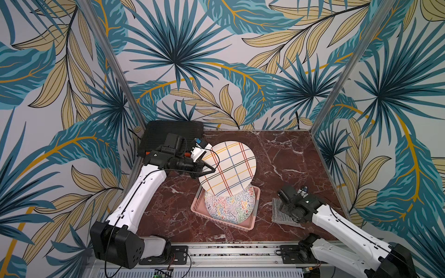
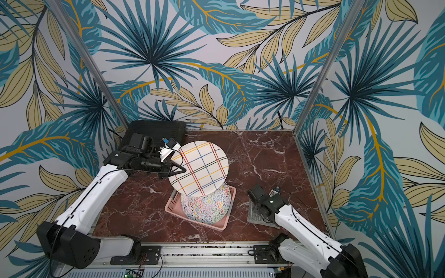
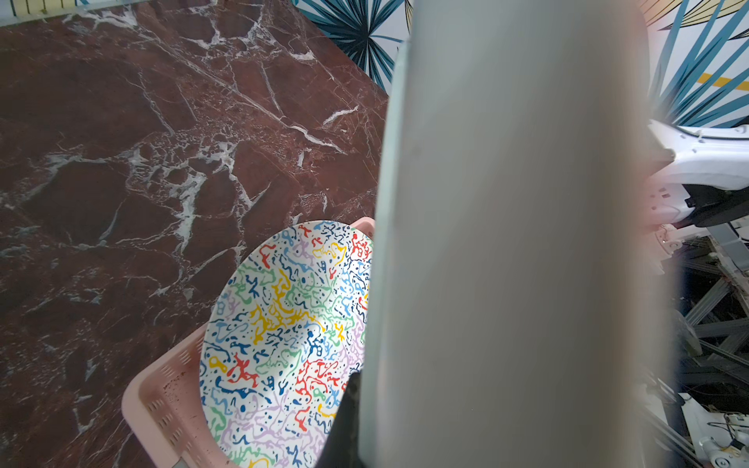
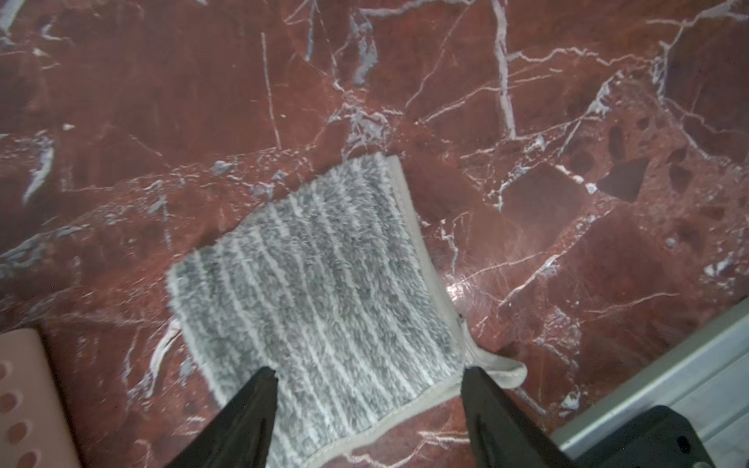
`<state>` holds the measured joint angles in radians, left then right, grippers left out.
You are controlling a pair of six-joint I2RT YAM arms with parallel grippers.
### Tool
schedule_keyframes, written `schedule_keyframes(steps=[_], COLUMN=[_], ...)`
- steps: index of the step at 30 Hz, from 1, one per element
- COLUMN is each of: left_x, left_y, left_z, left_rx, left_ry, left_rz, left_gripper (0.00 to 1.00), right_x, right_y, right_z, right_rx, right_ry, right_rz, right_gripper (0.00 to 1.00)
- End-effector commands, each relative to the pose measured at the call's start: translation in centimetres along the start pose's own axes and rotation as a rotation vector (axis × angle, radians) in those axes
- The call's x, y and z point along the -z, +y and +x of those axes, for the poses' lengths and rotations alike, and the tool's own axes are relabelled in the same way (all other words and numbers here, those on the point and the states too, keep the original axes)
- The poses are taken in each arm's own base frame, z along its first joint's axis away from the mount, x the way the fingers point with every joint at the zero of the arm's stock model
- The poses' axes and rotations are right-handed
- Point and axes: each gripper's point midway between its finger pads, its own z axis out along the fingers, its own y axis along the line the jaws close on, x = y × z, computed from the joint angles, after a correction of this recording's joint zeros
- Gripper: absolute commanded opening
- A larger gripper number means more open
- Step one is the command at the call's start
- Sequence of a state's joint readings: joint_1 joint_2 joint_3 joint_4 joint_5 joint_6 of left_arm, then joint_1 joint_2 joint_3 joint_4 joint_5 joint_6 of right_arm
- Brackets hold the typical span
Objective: Wipe the wet plate dry
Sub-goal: Pick up the towel at the center of the board.
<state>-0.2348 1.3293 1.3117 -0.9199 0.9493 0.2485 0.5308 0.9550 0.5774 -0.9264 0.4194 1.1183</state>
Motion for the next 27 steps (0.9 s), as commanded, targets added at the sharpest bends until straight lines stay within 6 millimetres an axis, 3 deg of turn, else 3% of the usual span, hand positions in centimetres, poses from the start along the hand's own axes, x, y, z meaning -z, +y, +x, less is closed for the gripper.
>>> schedule_keyframes(steps=[1,5,11,24,25,27], left_x=[0.2,0.0,-0.1,0.1,0.1,0.2], left_y=[-0.5,-0.3,-0.1,-0.3,-0.3,-0.3], left_z=[-0.8,-0.6,-0.7,-1.0,-1.0,-1.0], left_rx=[-0.035,-0.031,-0.024,-0.028,-0.03,-0.031], left_ry=[-0.04,-0.048,-0.051,-0.06,-0.06,-0.061], left_rz=[0.023,0.021,0.019,0.018,0.016,0.014], left_gripper=[0.0,0.0,0.0,0.0,0.0,0.0], right_x=[-1.0,-2.5,-4.2,-4.5,-4.5,-4.8], right_y=[1.1,3.1,4.7,4.5,4.8,5.3], right_z=[-0.8,-0.3,0.6,1.0,1.1,1.3], right_rx=[-0.091,-0.088,-0.09,-0.073,-0.067,-0.058], right_ry=[-0.061,-0.025,0.022,0.079,0.088,0.106], right_rz=[-0.044,-0.083,-0.083,0.012,0.013,0.005], right_gripper=[0.78,0.79,0.69,0.68,0.65,0.49])
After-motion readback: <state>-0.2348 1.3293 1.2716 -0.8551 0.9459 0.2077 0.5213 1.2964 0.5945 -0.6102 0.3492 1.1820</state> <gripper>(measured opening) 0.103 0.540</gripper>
